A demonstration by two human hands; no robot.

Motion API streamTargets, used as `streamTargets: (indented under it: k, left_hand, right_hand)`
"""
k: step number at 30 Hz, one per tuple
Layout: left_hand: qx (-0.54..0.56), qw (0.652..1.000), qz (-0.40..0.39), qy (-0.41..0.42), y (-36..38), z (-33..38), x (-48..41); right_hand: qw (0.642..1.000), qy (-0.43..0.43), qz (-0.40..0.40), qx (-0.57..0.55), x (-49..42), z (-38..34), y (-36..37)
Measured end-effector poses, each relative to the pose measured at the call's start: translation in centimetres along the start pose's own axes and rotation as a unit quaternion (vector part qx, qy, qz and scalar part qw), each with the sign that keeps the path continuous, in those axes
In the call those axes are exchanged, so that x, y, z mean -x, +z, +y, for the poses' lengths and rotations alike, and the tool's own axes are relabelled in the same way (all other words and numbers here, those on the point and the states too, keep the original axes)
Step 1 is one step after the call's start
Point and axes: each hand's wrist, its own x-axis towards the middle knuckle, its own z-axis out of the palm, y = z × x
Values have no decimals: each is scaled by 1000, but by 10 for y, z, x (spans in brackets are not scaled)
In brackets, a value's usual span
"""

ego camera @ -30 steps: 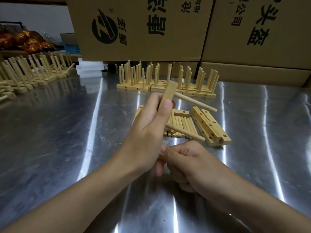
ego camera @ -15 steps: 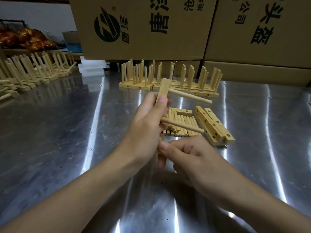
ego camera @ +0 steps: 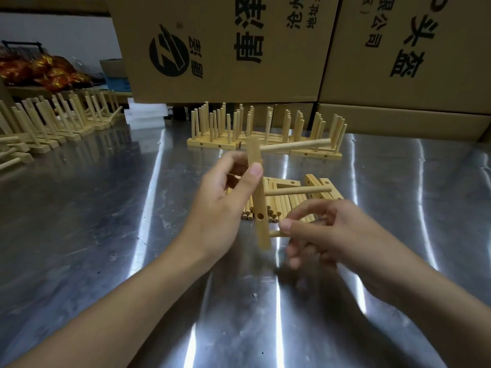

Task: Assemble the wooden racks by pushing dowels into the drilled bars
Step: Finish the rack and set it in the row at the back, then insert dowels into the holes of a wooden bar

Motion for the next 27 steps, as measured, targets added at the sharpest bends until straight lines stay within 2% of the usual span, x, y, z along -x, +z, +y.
streamTargets:
  k: [3, 6, 9, 11, 13, 15, 19, 22, 27]
  left_hand:
    - [9, 999, 18, -27, -7, -5, -4]
    - [63, 996, 28, -58, -10, -10, -4]
    - [85, 994, 36, -65, -15, -15, -8]
    - [93, 987, 111, -65, -28, -20, -17]
    - [51, 974, 219, -41, -47, -29, -26]
    - [-5, 958, 285, -12, -63, -41, -32]
    - [-120, 949, 290, -15, -70, -61, -42]
    - [-180, 945, 273, 2, -70, -66, -45]
    - [-198, 947, 251, 15, -71, -64, -43]
  right_hand:
    - [998, 3, 50, -35, -2, 0, -20]
    - [989, -48, 95, -100, -7, 4, -23]
    - [978, -124, 166, -25, -17, 3, -25]
    - [962, -168, 209, 52, -29, -8, -35]
    - [940, -192, 243, 141, -50, -25, -50]
    - [916, -198, 273, 216, -80, -39, -62]
    - [885, -167, 292, 322, -155, -45, -67]
    - [890, -115, 277, 343, -210, -32, -65]
    - [892, -50, 289, 344, -256, -18, -54]
